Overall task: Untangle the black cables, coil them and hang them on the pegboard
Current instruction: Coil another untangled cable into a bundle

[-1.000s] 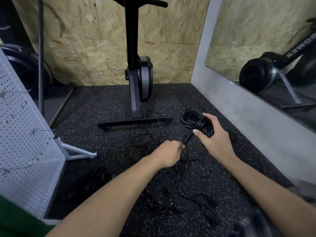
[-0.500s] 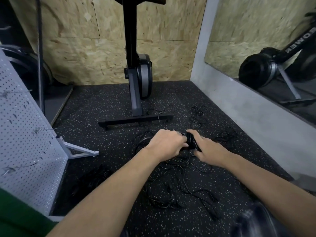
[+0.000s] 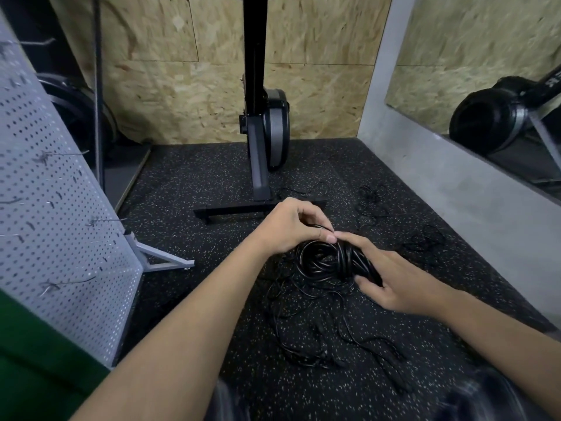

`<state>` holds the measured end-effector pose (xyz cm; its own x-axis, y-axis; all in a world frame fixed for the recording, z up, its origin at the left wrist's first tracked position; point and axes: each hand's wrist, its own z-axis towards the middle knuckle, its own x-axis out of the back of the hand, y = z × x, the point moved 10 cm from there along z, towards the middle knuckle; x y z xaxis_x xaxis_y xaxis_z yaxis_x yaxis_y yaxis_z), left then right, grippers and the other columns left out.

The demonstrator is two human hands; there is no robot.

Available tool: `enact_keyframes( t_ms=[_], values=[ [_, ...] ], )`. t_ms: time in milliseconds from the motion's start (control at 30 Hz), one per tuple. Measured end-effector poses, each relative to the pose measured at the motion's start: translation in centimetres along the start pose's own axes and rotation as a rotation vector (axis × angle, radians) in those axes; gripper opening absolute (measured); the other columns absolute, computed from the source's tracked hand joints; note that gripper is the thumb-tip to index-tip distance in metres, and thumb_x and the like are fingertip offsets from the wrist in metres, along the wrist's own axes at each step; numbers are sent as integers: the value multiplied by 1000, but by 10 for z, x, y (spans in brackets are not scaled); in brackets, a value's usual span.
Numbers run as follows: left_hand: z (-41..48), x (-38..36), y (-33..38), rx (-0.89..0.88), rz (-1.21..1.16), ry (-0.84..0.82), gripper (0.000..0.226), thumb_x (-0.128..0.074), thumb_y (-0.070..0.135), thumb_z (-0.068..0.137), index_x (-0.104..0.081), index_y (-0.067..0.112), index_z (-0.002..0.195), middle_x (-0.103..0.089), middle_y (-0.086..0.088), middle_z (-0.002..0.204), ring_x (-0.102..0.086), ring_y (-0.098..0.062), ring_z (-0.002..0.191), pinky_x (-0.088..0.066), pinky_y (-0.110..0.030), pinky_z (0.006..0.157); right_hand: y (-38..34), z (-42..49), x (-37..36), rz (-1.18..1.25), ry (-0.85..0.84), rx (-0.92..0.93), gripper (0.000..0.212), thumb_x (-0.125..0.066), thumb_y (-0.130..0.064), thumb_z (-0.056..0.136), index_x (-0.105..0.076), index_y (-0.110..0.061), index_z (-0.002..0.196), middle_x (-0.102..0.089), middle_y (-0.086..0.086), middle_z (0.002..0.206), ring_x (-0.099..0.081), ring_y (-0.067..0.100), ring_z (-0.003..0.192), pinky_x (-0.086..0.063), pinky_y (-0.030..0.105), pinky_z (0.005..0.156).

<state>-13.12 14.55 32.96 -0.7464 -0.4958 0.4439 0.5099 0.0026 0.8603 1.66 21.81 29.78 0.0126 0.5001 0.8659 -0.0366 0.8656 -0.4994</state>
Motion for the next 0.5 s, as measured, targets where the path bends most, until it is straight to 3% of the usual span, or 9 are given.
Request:
enact_keyframes(
  t_ms=[67,167,267,367,433,500],
  values=[
    [-2,3,-5,22,-74,-23,12,-89,19,81,-84,14,91,-78,-10,91,-72,-33,90,-58,-53,88,-4,1,-3,-7,3,30,87,-61,-19,102,-6,-59,155,-63,-20,105,-59,20,56,-54,44,53],
    [-7,2,-15,92,-136,-72,12,-83,18,87,-84,12,98,-78,-14,94,-71,-26,90,-58,-47,90,-8,4,-6,-65,7,63,81,-60,-23,102,-11,-59,155,-56,-30,118,-58,20,54,-54,43,54],
    [-14,3,-31,174,-190,-97,17,-83,20,87,-83,12,101,-79,-13,99,-72,-23,95,-58,-39,94,-10,8,-9,-75,7,86,79,-61,-24,102,-15,-60,155,-54,-30,134,-57,20,52,-54,41,55],
    [-23,0,-51,298,-273,-86,19,-83,27,86,-83,16,102,-79,-9,104,-73,-18,101,-56,-30,95,-7,14,-16,-37,-20,105,76,-60,-25,102,-18,-58,156,-54,-31,137,-71,22,76,-60,41,70],
    [-30,-4,-64,394,-363,-70,27,-76,34,92,-82,12,107,-79,-9,108,-74,-19,103,-56,-29,94,-11,18,-17,-8,-14,126,75,-60,-21,103,-20,-56,155,-52,-33,137,-69,8,104,-57,26,88],
    [-37,-11,-74,487,-410,-95,43,-66,46,97,-79,9,114,-78,-12,111,-74,-24,108,-57,-37,100,-16,22,-15,52,17,129,74,-61,-12,102,-26,-49,156,-56,-32,129,-62,-11,106,-47,9,86]
  ],
)
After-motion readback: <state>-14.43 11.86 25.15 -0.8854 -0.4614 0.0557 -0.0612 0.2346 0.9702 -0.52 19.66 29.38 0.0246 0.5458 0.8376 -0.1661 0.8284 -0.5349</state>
